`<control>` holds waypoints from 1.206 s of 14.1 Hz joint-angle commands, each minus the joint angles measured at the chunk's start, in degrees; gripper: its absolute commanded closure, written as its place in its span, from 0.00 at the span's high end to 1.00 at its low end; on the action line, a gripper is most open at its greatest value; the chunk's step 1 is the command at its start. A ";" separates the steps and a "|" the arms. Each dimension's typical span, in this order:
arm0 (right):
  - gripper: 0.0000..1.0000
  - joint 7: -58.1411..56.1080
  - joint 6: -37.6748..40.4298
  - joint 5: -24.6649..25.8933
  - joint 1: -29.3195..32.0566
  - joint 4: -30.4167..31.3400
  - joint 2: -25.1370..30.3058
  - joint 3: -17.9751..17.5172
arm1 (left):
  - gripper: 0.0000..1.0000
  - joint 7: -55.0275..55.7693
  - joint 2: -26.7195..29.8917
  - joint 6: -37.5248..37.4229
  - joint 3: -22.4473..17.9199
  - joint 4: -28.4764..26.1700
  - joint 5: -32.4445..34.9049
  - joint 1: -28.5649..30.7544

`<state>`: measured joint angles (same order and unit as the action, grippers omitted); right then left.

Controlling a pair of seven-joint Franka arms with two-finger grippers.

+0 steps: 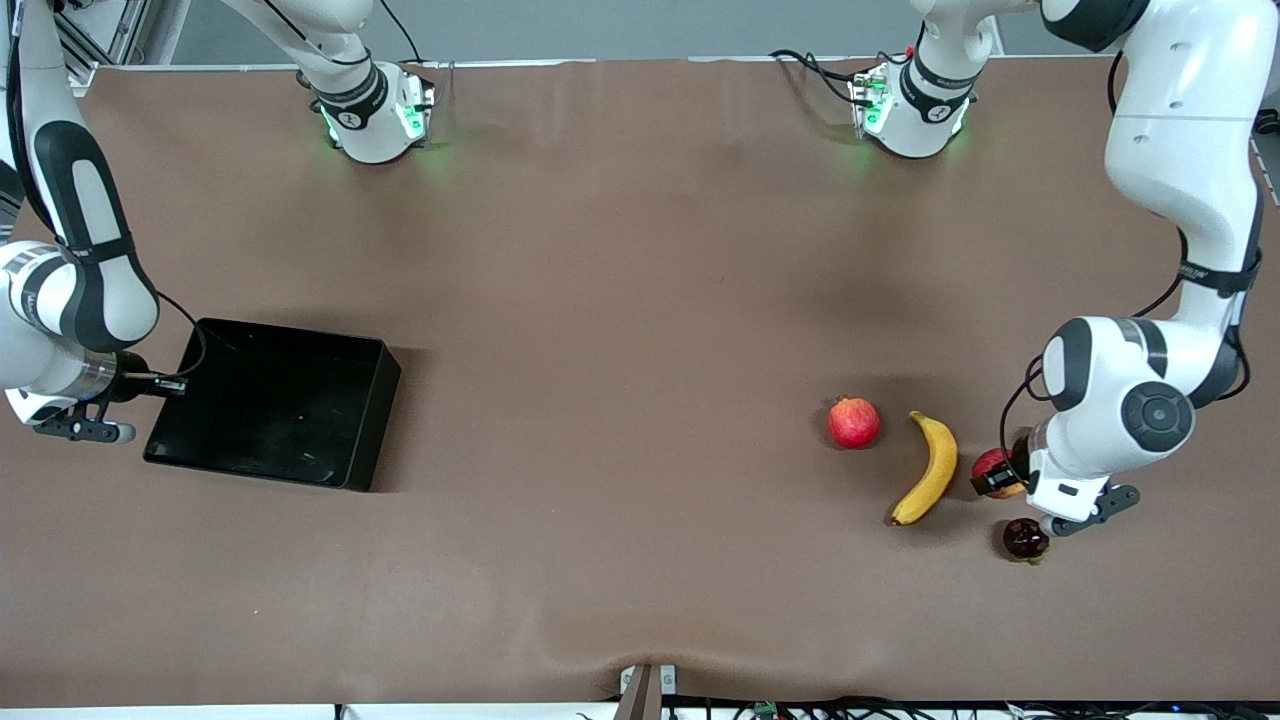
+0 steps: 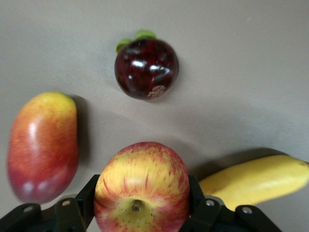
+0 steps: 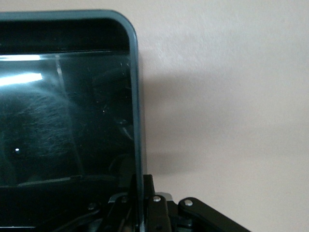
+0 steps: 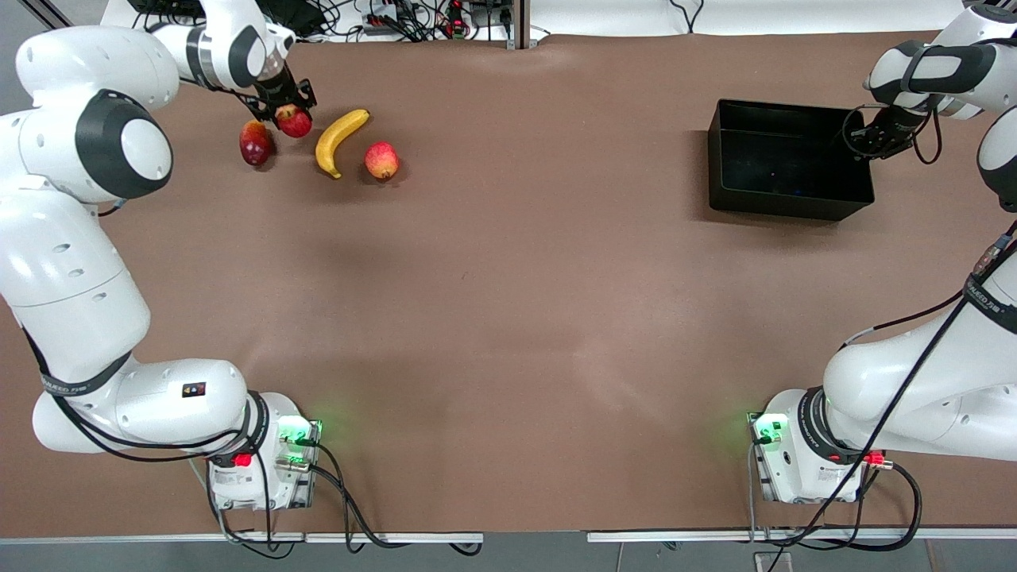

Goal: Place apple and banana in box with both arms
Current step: 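Grip the box rim with the right gripper while the left gripper grasps apple, then drag the box to mid-table with the right gripper while the left carries apple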

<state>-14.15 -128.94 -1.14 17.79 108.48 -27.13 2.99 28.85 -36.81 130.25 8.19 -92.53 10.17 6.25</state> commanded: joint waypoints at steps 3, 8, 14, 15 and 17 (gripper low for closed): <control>0.00 -0.44 7.64 -0.44 -2.84 -1.78 6.47 -0.97 | 0.00 -0.20 5.86 -9.81 3.75 2.26 1.35 0.43; 0.00 0.70 14.85 -7.28 -11.79 -2.22 11.66 -2.11 | 0.00 -0.38 12.89 -23.35 9.99 4.89 -0.14 0.96; 0.00 19.68 13.81 -7.82 -30.59 -2.92 11.84 -2.11 | 0.00 0.15 15.01 -27.24 13.69 7.71 -2.69 0.43; 0.00 20.74 12.42 -7.91 -33.58 -2.92 11.67 -2.02 | 0.00 0.41 15.18 -27.24 14.57 7.71 -2.35 0.34; 0.00 27.04 9.60 -8.17 -38.08 -2.84 10.44 -2.11 | 0.00 1.20 15.18 -27.24 16.59 7.80 -3.39 0.52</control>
<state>8.88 -117.60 -7.97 -17.12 105.64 -16.46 0.17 29.30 -22.30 104.17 22.83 -85.25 8.11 6.31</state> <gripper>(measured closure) 0.952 0.256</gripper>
